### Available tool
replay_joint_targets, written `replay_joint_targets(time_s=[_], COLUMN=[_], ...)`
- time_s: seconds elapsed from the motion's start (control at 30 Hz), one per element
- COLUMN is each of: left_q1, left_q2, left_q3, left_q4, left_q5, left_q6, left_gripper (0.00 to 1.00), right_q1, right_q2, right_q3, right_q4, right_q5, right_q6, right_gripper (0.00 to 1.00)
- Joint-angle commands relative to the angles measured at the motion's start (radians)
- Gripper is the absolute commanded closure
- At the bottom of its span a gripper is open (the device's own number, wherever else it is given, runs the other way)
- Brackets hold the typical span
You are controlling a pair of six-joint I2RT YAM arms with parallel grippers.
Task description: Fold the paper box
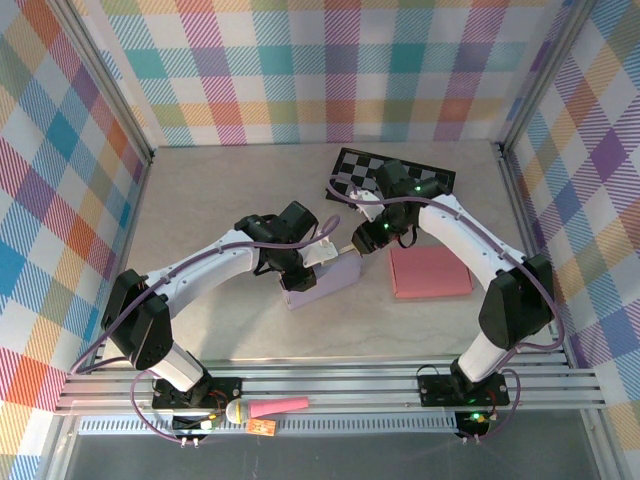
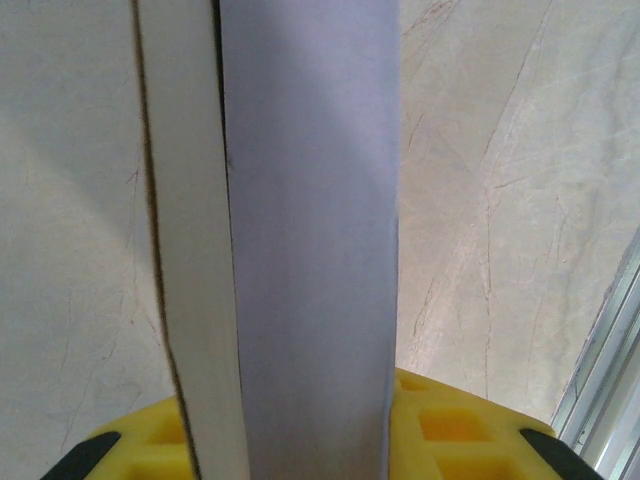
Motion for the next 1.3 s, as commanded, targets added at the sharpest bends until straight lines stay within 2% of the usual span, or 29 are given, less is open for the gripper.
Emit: replay_joint_targets(time_s=[0.0, 0.47, 0.8, 1.17, 1.27], left_q1=[0.01, 0.011, 0.011, 0.012, 0.012], left_q2=[0.012, 0.011, 0.01, 0.012, 0.014], left_q3=[0.007, 0.006, 0.006, 0.008, 0.007], left_q4=[-0.019, -0.017, -0.016, -0.016, -0.016], left_q5=[0.036, 0.037, 0.033, 0.032, 0.033], left_q6=[-0.002, -0.004, -0.005, -0.006, -0.006], left_gripper=[0.76, 0.76, 0.76, 0.76, 0.76], right_q1=[0.001, 0.004, 0.025, 0.049, 0.051], right_q2=[-0.002, 0.014, 0.02, 0.023, 0.023], right_q3=[0.027, 0.032, 0.026, 0.033, 0.036], right_q4=[-0.034, -0.043, -0.042, -0.034, -0.031], right_q5=[-0.027, -0.023, 0.006, 0.044, 0.051], right_q6=[-0.019, -0.015, -0.015, -0.006, -0.004], right_gripper=[0.58, 0.74, 0.8, 0.79, 0.83])
